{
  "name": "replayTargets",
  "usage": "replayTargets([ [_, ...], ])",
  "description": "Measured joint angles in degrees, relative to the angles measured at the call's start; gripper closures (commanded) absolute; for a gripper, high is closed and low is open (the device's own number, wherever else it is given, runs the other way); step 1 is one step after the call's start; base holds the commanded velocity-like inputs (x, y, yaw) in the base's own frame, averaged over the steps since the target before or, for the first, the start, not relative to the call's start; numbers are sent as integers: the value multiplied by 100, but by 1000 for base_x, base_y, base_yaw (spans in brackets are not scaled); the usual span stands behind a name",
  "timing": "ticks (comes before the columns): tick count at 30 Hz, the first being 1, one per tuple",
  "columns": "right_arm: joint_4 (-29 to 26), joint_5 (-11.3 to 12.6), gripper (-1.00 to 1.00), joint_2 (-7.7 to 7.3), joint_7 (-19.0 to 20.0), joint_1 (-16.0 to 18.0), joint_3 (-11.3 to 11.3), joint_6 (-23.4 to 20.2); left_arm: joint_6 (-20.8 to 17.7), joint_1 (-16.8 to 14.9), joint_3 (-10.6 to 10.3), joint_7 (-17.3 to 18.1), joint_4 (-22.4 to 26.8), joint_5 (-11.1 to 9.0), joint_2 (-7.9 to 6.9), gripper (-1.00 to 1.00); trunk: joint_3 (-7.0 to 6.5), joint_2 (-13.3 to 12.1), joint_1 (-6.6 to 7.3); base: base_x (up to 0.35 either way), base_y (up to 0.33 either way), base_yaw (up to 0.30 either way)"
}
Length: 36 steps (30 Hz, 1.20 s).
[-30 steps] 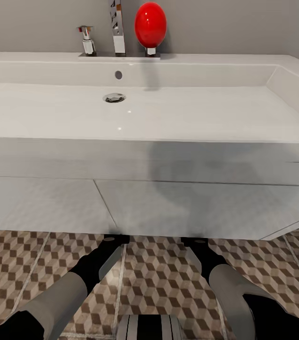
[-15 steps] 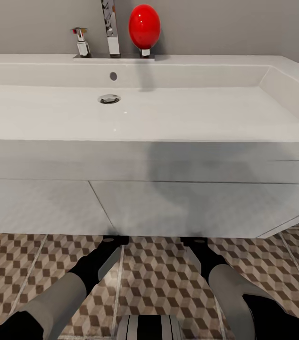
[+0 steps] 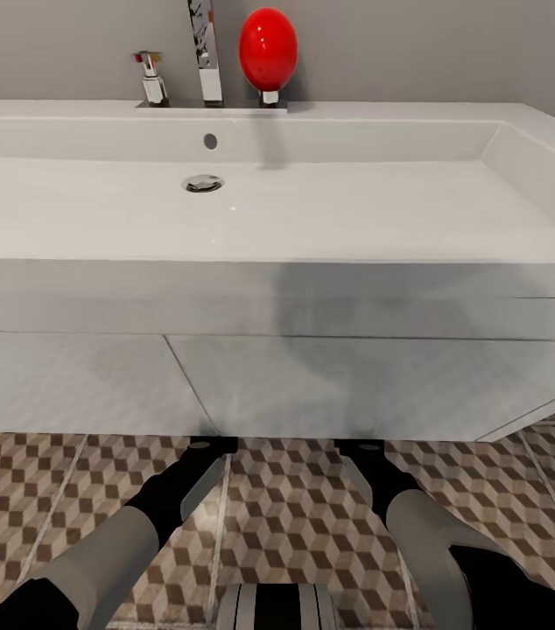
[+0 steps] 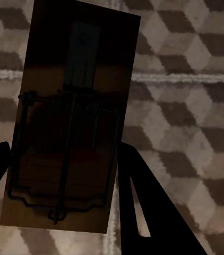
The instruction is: Take the four mousetraps from the cabinet in the bathroom and place them on the bathroom floor. Make sure all four end up on the same floor surface, and ensure that at least two of them are either under or directly next to the same bathroom sink.
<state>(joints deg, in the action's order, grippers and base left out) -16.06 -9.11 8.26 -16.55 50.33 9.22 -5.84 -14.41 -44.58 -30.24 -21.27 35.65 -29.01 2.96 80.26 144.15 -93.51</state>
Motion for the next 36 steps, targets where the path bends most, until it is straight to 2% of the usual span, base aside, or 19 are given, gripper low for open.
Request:
replayTargets([
  [13,57,4,100,1,1,28,-12,-28,7,-6,18,-40,-21,-3,16,100,0,1,1,0,0,0],
  [21,139,11,100,3,2,63,-29,-66,-21,-143,4,-32,-339,11,69,100,-1,1,3,0,0,0],
  [25,141,12,100,-3,2,71,-30,-90,-32,-250,48,-26,-652,4,80,100,-1,1,2,0,0,0],
  [28,146,12,100,-5,1,79,-30,-258,-78,-285,64,-36,-745,-12,75,100,-1,1,2,0,0,0],
  [33,173,20,100,-5,1,91,-31,-317,-88,-419,308,-17,-1145,-34,85,100,-1,1,2,0,0,0],
  [36,294,35,100,-8,-4,161,-9,-305,-87,-557,373,-6,-1473,-40,92,100,0,1,2,0,0,0],
])
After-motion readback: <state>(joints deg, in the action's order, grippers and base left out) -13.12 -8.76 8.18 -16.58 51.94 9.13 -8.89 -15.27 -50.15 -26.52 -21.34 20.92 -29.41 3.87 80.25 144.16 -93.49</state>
